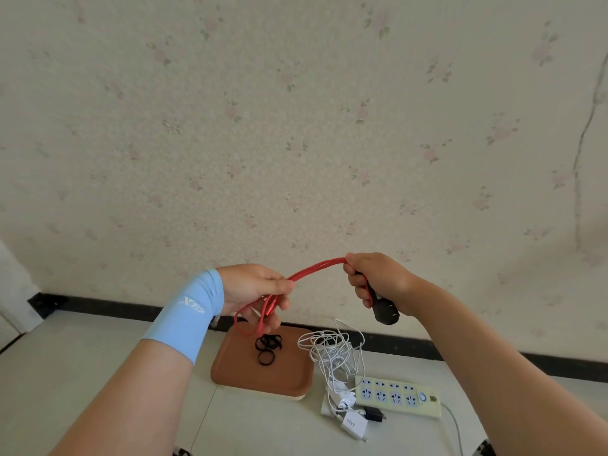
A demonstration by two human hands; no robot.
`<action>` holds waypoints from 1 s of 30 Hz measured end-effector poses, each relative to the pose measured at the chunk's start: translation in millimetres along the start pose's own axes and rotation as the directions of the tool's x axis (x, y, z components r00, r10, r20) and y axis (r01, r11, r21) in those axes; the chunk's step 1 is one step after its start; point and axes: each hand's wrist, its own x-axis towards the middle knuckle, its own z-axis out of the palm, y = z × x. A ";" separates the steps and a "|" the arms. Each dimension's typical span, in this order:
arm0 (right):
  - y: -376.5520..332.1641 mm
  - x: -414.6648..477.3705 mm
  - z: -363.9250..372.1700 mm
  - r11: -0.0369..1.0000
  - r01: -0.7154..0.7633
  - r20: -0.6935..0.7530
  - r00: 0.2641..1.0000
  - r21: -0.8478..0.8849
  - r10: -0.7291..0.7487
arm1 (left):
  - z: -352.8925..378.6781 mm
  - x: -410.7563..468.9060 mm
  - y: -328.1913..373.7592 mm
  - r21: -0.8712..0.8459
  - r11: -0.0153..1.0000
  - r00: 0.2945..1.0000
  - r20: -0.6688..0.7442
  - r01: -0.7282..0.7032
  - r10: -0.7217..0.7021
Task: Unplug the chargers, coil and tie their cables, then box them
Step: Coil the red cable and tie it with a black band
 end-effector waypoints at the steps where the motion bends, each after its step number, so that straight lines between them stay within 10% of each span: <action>1: 0.3 1.2 0.8 1.000 0.010 -0.036 0.999 -0.005 -0.010 | -1.2 -1.5 0.5 -0.024 1.000 1.000 -0.013 -0.001 0.001; 5: 0.4 5.4 4.2 0.999 0.003 -0.144 0.990 -0.035 -0.008 | -2.3 9.6 4.7 -0.430 0.889 0.976 -0.203 -0.157 0.075; 10: -1.5 7.7 26.2 0.997 -0.054 -0.084 0.995 -0.063 0.048 | 16.3 28.7 14.2 -0.834 0.439 0.934 -0.355 -0.333 0.033; 24: -7.3 -3.2 64.7 0.997 0.054 0.148 0.988 -0.057 -0.045 | 36.8 35.4 21.6 -0.879 -0.114 0.870 -0.476 -0.464 0.130; 27: -6.6 -3.6 59.2 0.994 0.082 0.199 0.978 -0.071 -0.067 | 36.1 36.2 25.1 -0.873 -0.082 0.873 -0.485 -0.481 0.053; 30: -5.2 -9.4 52.5 0.983 0.112 0.287 0.956 -0.145 -0.067 | 45.6 34.5 32.6 -0.787 0.211 0.809 -0.587 -0.580 0.033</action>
